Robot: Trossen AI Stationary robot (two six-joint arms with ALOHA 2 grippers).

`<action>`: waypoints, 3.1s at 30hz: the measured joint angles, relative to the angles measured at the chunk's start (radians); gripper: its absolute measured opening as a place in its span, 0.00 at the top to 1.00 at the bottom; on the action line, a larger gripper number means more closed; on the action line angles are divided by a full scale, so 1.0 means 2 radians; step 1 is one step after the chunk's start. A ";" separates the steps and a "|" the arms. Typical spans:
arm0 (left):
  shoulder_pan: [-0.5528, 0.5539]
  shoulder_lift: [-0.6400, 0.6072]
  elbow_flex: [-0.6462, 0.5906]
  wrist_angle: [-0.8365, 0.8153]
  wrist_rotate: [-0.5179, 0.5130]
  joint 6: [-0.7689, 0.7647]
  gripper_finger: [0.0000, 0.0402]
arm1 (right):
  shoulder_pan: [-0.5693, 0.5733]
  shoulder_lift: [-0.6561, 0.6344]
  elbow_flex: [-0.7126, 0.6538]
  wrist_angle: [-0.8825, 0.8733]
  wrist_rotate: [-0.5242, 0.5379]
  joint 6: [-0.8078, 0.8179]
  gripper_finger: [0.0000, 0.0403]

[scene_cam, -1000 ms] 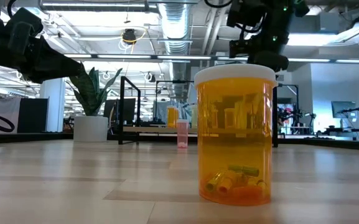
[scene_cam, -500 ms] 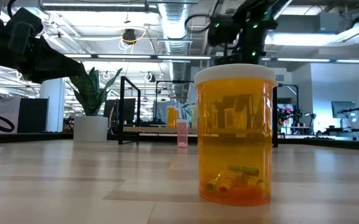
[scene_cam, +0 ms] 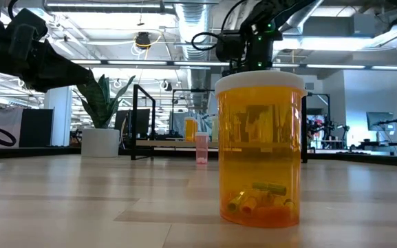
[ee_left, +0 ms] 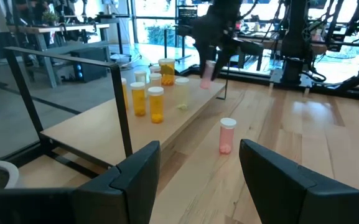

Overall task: Pick and place medicine bottles onto shelf by color
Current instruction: Put the right small pink pill bottle aligned with the other pink pill bottles on the shelf

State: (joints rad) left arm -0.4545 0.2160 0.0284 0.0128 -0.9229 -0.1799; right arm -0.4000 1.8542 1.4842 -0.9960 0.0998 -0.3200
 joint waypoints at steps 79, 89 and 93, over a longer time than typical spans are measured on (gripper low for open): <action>0.000 0.000 0.000 0.000 0.000 0.000 0.48 | -0.068 0.058 0.038 0.054 -0.064 0.603 0.69; 0.000 0.000 0.000 0.000 0.000 0.000 0.48 | -0.069 0.058 0.039 0.070 -0.037 0.585 0.69; 0.000 0.000 0.000 0.000 0.000 0.000 0.48 | -0.068 0.058 0.039 0.070 -0.037 0.575 0.69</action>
State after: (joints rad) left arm -0.4545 0.2157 0.0284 0.0124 -0.9230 -0.1799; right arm -0.5356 1.9705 1.5616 -0.8550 0.0261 0.8301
